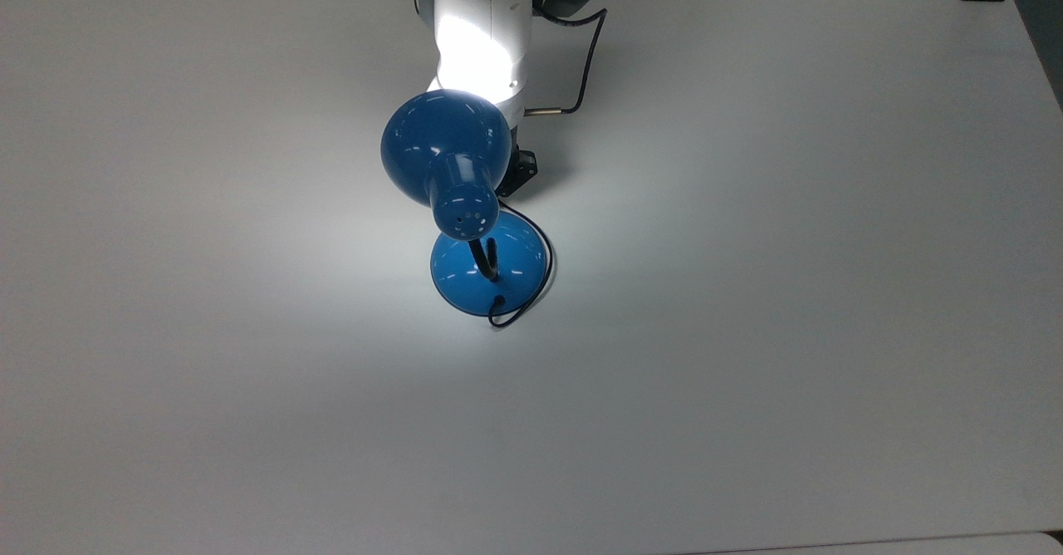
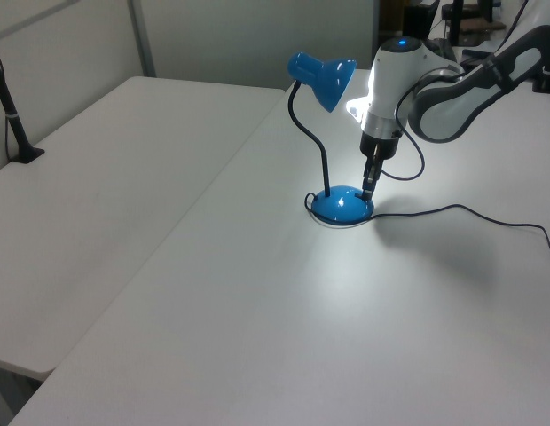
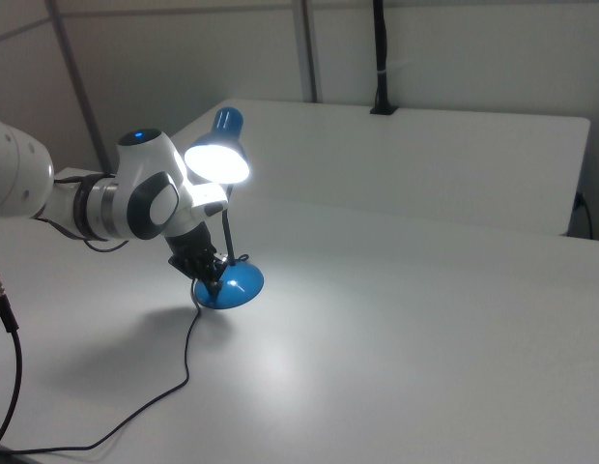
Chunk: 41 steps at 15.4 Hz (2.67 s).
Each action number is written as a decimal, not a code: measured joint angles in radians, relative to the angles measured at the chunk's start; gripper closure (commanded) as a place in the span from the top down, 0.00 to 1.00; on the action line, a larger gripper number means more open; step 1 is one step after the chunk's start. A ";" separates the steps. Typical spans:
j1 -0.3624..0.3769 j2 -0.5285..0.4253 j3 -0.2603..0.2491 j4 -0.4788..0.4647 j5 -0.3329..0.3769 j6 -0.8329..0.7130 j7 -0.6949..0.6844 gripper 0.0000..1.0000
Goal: Turn off the lamp
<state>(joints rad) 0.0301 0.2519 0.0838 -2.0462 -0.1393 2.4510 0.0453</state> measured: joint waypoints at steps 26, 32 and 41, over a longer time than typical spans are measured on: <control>-0.003 0.005 0.000 0.056 -0.021 -0.052 0.000 0.00; -0.003 0.027 0.000 0.057 -0.021 -0.052 0.000 0.00; -0.003 0.031 0.000 0.058 -0.023 -0.068 0.000 0.00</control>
<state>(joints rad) 0.0272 0.2831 0.0839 -1.9885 -0.1623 2.3835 0.0453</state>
